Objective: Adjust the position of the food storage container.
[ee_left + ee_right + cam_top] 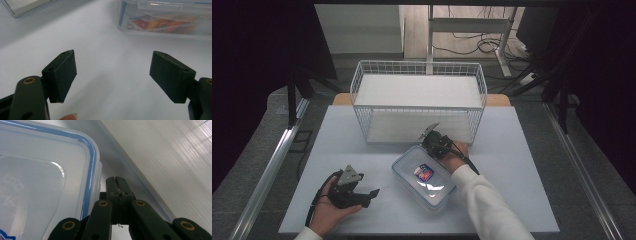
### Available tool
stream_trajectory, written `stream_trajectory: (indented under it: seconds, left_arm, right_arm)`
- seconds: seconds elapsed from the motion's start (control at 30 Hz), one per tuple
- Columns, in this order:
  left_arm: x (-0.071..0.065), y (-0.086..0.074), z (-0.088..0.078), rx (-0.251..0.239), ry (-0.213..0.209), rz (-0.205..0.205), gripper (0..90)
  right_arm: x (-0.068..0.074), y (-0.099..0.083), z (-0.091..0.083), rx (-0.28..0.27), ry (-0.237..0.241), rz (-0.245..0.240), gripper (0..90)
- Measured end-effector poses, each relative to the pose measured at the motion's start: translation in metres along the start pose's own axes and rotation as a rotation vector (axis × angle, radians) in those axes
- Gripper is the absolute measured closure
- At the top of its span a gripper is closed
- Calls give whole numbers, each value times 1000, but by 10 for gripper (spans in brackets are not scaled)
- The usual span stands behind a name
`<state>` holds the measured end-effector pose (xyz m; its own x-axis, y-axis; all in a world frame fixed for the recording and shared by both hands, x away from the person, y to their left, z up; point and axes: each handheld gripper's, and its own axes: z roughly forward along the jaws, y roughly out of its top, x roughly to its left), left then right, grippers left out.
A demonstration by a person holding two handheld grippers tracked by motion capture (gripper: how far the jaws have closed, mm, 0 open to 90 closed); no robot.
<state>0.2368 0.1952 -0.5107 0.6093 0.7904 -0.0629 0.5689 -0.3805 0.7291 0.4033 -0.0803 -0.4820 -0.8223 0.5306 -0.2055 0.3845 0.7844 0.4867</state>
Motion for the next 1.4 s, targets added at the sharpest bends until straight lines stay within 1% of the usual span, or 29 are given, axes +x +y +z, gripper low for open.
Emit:
stream_trajectory:
  seconds: [0.2,0.3,0.33,0.37,0.4,0.43,0.5,0.53,0.57,0.63,0.67,0.7,0.73,0.87,0.9,0.93,0.97,1.0,1.03,1.1,1.13,1.23,1.3,1.4]
  left_arm:
    - [0,0,0,-1,1,-2,215]
    - [1,0,0,-4,2,-5,215]
    - [1,0,-1,-1,3,-1,215]
    - [2,0,-1,-2,3,-2,215]
    - [3,0,-2,-5,4,-3,215]
    - [3,0,-2,-5,4,-3,215]
    - [4,0,-4,-11,11,-6,215]
    - [5,0,-6,-15,13,-9,214]
    - [6,1,-8,-26,16,-15,214]
    - [10,2,-14,-44,27,-25,215]
    - [12,3,-19,-62,33,-38,215]
    - [12,3,-19,-62,33,-38,215]
    - [13,3,-20,-67,35,-40,215]
    - [15,4,-23,-74,38,-46,215]
    - [15,4,-23,-75,37,-46,214]
    - [16,4,-23,-76,37,-47,214]
    - [16,4,-23,-77,38,-46,214]
    - [16,4,-23,-79,38,-48,214]
    - [16,4,-24,-81,39,-49,214]
    - [16,4,-24,-83,40,-51,214]
    - [17,4,-24,-82,40,-51,214]
    - [17,4,-24,-82,40,-52,214]
    - [17,3,-24,-81,40,-52,214]
    - [18,3,-23,-79,40,-55,214]
  right_arm:
    - [7,9,1,-5,41,-47,889]
    - [12,15,2,-5,55,-73,889]
    - [16,18,3,-8,69,-90,889]
    - [16,18,3,-8,69,-90,889]
    - [20,21,2,-7,77,-107,889]
    - [20,21,2,-7,77,-107,889]
    - [24,24,2,-12,88,-127,889]
    - [29,26,2,-17,102,-140,889]
    - [29,26,2,-17,102,-140,889]
    - [34,28,2,-27,115,-160,889]
    - [39,30,1,-31,125,-181,889]
    - [39,30,1,-31,125,-181,889]
    - [44,32,1,-37,138,-199,889]
    - [55,37,0,-52,170,-232,889]
    - [58,38,0,-56,174,-240,889]
    - [58,38,0,-56,174,-240,889]
    - [64,40,0,-56,180,-252,889]
    - [67,40,0,-57,186,-258,889]
    - [67,40,0,-57,186,-258,889]
    - [74,41,-1,-60,206,-284,890]
    - [74,41,-1,-60,206,-284,890]
    - [80,41,-3,-57,210,-301,889]
    - [81,41,-4,-65,201,-308,889]
    - [79,38,-11,-80,199,-284,889]
